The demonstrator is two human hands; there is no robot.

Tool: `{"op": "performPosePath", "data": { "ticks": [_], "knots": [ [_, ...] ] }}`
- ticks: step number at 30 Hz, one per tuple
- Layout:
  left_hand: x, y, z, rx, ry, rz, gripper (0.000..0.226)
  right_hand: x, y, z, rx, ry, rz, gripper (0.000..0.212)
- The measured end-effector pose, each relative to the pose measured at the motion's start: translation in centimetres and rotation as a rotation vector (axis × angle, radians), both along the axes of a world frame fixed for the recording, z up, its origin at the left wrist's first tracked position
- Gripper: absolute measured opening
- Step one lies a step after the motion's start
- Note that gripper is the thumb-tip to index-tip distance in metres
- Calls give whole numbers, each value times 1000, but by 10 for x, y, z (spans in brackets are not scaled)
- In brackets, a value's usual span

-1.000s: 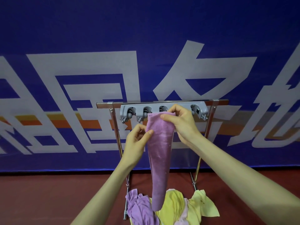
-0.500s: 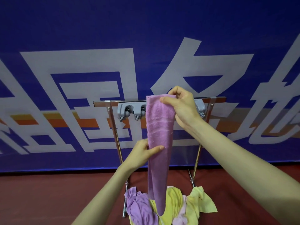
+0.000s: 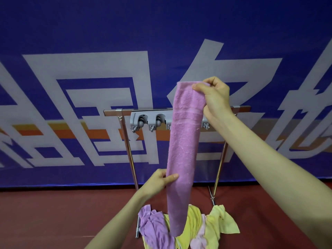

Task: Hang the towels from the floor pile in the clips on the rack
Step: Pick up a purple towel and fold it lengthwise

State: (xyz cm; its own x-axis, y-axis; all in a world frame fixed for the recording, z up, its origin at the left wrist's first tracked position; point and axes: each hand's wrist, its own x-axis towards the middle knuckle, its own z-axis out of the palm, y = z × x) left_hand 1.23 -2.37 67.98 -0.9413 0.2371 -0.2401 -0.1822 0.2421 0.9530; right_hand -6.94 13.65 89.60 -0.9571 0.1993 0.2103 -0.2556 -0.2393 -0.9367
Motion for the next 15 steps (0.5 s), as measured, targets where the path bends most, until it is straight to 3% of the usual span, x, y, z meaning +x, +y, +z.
{"op": "performPosePath", "data": {
  "ticks": [11,15],
  "knots": [
    [10,-13,62,261,108,114,14,-17,30,-26,157,-12,-147,23],
    [6,-19,88,320,182,121,20,-23,42,-48,194,-83,-178,24]
  ]
}}
